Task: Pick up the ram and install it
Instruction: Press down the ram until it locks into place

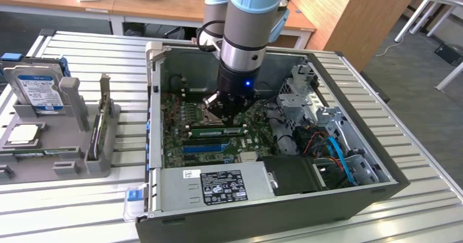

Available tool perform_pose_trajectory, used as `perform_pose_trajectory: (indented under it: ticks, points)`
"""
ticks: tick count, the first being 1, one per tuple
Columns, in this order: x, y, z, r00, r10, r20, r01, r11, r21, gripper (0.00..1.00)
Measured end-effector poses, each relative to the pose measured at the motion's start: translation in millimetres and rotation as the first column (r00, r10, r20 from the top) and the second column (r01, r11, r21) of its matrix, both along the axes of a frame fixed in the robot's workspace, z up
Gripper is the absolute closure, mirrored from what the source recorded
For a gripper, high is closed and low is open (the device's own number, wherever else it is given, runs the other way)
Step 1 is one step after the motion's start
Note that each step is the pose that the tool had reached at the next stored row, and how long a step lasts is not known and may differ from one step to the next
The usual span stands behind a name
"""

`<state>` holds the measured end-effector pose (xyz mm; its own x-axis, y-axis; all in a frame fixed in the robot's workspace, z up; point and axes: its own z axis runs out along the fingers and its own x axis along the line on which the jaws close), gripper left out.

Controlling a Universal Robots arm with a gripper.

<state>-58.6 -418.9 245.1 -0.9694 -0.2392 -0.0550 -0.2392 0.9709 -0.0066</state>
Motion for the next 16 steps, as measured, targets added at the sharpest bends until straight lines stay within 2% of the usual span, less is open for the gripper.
perform_pose_trajectory:
  ticks: [4,7,11,15,16]
  points:
    - [0.0,0.0,0.0,0.9991,-0.044,0.0,0.044,0.9991,0.0001,0.89]
    - [0.0,0.0,0.0,0.9959,-0.091,0.0,0.091,0.9959,0.0001,0.89]
    - [0.0,0.0,-0.2,0.9884,-0.152,-0.0001,0.152,0.9884,0.0,0.89]
    - [0.0,0.0,-0.3,0.9784,-0.207,-0.0001,0.207,0.9784,-0.0002,0.89]
    - [0.0,0.0,-0.4,0.9779,-0.209,-0.0001,0.209,0.9779,0.0,0.89]
